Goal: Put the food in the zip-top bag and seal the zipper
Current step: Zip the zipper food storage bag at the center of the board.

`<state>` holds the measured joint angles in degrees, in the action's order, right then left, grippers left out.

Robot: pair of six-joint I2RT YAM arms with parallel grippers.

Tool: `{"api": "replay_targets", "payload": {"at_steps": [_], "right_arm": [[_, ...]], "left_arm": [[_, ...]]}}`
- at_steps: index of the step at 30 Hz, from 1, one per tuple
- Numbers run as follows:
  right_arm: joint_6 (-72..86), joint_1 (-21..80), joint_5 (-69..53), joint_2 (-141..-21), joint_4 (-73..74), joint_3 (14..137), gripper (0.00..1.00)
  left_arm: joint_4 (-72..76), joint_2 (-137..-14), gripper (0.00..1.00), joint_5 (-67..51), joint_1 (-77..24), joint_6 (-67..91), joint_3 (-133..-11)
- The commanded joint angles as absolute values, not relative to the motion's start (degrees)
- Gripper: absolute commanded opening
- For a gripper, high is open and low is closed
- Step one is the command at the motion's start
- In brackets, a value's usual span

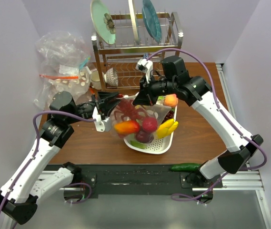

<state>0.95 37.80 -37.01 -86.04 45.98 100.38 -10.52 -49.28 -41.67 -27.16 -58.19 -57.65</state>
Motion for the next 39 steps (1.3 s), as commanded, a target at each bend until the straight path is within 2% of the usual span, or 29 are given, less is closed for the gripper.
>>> {"api": "replay_targets", "payload": {"at_steps": [1, 5, 7, 11, 13, 18, 19, 20, 21, 28, 35, 39], "right_arm": [[2.81, 37.97, -40.96, -85.78, 45.00, 104.06, 0.00], [2.81, 37.88, -41.13, -86.04, 45.44, 104.68, 0.00], [2.81, 37.97, -41.13, -86.22, 46.05, 105.03, 0.00], [2.90, 37.97, -41.75, -87.01, 47.28, 106.52, 0.00], [2.73, 37.88, -41.92, -87.27, 47.64, 106.79, 0.00], [3.69, 37.88, -44.38, -86.75, 46.76, 107.40, 0.00], [4.21, 37.97, -46.39, -86.49, 46.32, 107.49, 0.00], [4.74, 37.97, -47.19, -86.31, 45.97, 107.75, 0.00], [6.31, 37.97, -47.81, -86.13, 45.10, 107.84, 0.00], [8.70, 37.97, -48.79, -82.45, 39.56, 106.27, 0.00], [3.52, 37.88, -36.84, -76.47, 33.58, 101.51, 0.00], [3.16, 38.05, -32.27, -77.60, 32.18, 101.51, 0.00]], "left_arm": [[-9.84, -49.83, 0.30, -40.52, -27.69, -59.94, -60.12], [-12.12, -51.06, 0.20, -40.78, -27.95, -59.94, -61.61], [-13.27, -51.59, 0.20, -41.13, -28.04, -59.77, -62.84], [-17.03, -53.43, 0.29, -42.10, -28.30, -59.24, -65.30], [-19.15, -55.10, 0.29, -42.89, -28.39, -58.63, -67.93], [-24.34, -58.70, 0.19, -43.86, -28.56, -55.29, -73.82], [-24.69, -60.02, 0.15, -43.86, -28.56, -54.24, -74.52], [-25.83, -60.73, 0.02, -43.68, -28.56, -53.45, -76.10], [-26.54, -61.52, 0.00, -43.94, -28.56, -51.70, -76.90], [-31.90, -67.23, 0.00, -47.02, -28.56, -44.49, -80.86], [-40.51, -74.44, 0.00, -50.88, -28.48, -35.16, -88.50], [-42.10, -75.85, 0.00, -53.52, -28.74, -32.26, -87.19]]}}
